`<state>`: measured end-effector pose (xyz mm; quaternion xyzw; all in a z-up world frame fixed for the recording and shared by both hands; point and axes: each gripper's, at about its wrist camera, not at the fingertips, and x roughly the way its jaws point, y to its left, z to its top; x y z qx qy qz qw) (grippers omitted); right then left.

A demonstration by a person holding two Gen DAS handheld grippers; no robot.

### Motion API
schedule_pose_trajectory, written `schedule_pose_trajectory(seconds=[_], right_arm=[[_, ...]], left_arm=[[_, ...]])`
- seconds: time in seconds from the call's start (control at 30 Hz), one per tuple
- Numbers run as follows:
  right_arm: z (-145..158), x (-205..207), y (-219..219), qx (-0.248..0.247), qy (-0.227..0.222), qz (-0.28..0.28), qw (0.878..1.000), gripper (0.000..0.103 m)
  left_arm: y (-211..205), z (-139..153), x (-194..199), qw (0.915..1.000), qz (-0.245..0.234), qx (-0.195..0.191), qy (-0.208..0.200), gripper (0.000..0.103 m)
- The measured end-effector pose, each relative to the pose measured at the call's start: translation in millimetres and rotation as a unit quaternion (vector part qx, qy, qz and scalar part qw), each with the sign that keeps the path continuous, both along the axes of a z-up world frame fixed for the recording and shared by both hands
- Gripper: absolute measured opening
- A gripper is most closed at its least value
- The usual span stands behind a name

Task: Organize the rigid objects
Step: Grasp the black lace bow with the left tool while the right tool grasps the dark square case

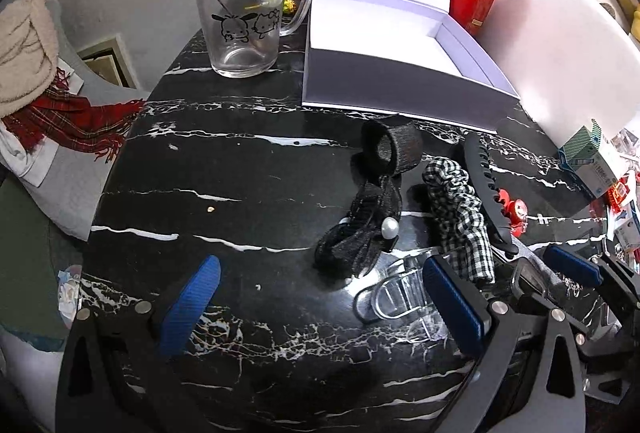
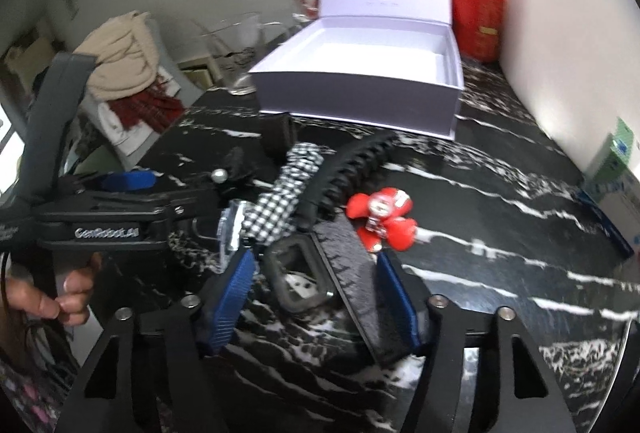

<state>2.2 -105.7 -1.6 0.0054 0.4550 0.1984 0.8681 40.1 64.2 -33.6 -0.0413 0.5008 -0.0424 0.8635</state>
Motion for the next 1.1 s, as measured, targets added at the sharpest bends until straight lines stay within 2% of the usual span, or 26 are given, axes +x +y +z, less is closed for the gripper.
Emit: schedule_pose_trajectory(seconds=[0.07, 0.13, 0.5, 0.67, 0.73, 0.8, 0.87, 0.97, 1.1], right_arm=[[-2.8, -0.3, 6.1, -0.003, 0.000, 0.013, 1.000, 0.041], [-6.5, 0.3, 8.9, -0.008, 0.004, 0.017, 1.000, 0.037], [-10.8, 0.3, 13.6, -0.011, 0.002, 0.031, 0.999, 0.036], [-10.1, -2.1, 16.2, -0.020, -0.005, 0.035, 0.999, 0.036], [-10.3, -2.5, 16.9, -0.022, -0.007, 0.036, 0.999, 0.035], [-10.4, -2.6, 16.4, -0.021, -0.006, 0.035, 0.999, 0.035], [-10.5, -2.4, 16.1, -0.020, -0.005, 0.035, 0.999, 0.035], [-10.1, -2.1, 17.3, -0.021, -0.005, 0.037, 0.999, 0.035], [-9.9, -2.4, 17.0, -0.020, -0.004, 0.037, 0.999, 0.035]], left_arm=[[1.1, -0.7, 1.6, 1.0000, 0.000, 0.002, 0.001, 0.103], [2.0, -0.9, 2.6, 1.0000, -0.002, 0.003, -0.002, 0.103], [-2.2, -4.8, 11.9, 0.9994, -0.022, -0.020, -0.016, 0.102], [-11.0, -5.4, 15.9, 0.9989, -0.039, -0.008, -0.026, 0.079], [-13.5, -7.9, 18.1, 0.9988, -0.043, -0.006, -0.024, 0.074], [-14.2, -9.5, 19.0, 0.9985, -0.048, -0.011, -0.023, 0.067], [-15.1, -11.0, 19.6, 0.9982, -0.053, -0.015, -0.023, 0.054], [-18.5, -15.2, 21.8, 0.9972, -0.068, -0.024, -0.019, 0.041], [-24.6, -15.4, 20.0, 0.9966, -0.077, -0.020, -0.023, 0.037]])
